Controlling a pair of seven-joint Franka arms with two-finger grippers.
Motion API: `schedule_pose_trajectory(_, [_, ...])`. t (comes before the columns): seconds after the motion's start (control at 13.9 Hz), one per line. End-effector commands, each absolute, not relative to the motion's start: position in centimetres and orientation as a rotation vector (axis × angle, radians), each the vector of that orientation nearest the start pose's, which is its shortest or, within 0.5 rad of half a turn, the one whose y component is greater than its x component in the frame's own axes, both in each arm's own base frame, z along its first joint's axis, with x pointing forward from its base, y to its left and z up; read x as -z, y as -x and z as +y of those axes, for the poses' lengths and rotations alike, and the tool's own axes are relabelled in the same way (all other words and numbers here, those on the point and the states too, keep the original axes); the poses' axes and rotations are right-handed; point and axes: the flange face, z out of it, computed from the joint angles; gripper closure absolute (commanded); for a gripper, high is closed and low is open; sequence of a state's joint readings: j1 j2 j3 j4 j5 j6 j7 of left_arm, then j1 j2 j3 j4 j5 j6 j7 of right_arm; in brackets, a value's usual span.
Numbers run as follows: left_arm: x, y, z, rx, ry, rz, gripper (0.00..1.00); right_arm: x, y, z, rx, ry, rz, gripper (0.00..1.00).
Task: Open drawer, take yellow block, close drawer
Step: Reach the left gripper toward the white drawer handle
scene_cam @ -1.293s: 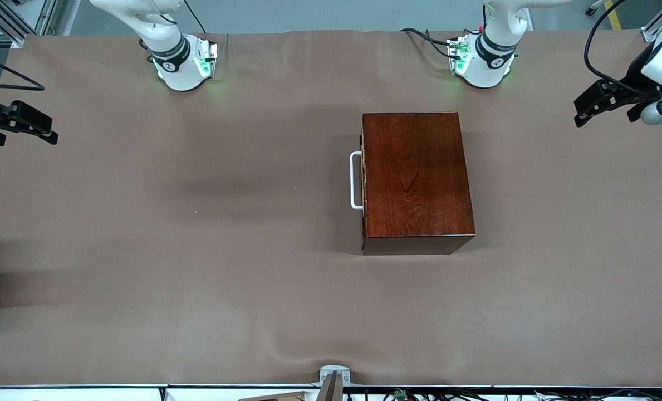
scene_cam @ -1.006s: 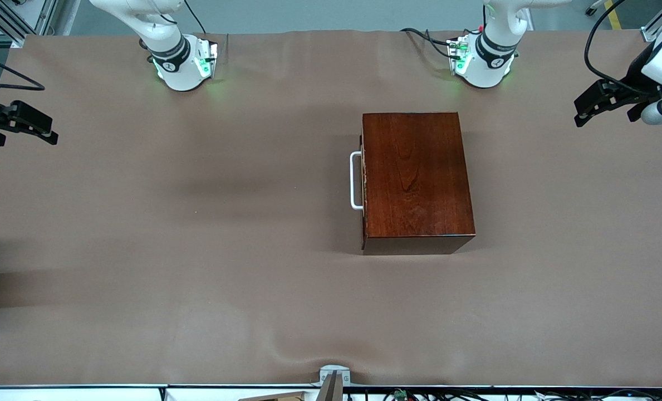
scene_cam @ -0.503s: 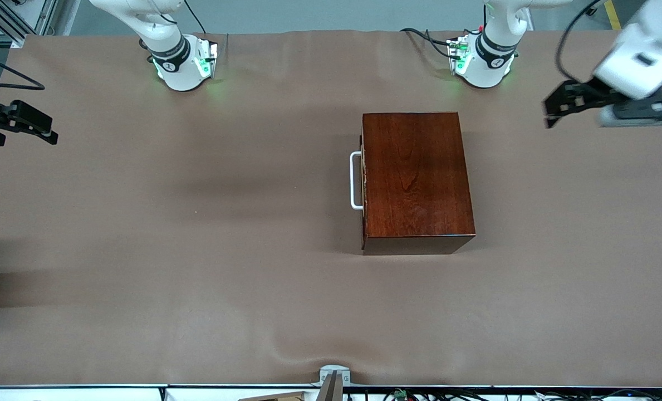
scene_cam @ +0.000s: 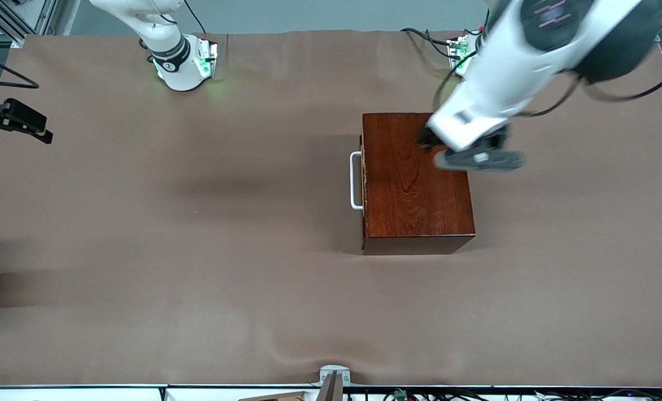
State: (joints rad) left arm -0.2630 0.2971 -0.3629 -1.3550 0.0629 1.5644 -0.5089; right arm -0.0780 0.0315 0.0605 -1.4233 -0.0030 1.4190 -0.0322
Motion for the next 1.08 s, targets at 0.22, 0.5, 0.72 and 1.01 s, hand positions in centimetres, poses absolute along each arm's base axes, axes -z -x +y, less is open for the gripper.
schedule_pose_trajectory(0.22, [-49.2, -52.1, -47.3, -0.009, 3.105, 0.125, 0.00, -66.9, -54.5, -1.2, -0.039, 3.147, -0.025, 0.00])
schedule_pose_trajectory(0.5, [-44.6, -49.6, -53.2, 0.079, 3.053, 0.137, 0.00, -66.8, -54.5, -1.3, -0.041, 3.147, -0.022, 0.00])
schedule_pose_trajectory(0.72, [-39.6, -48.0, -55.7, 0.061, 2.998, 0.078, 0.00, -66.8, -54.5, -1.4, -0.041, 3.147, -0.020, 0.00])
schedule_pose_trajectory(1.01, [-35.8, -46.1, -57.2, 0.052, 2.927, 0.127, 0.00, -66.8, -54.5, -1.2, -0.041, 3.147, -0.025, 0.00])
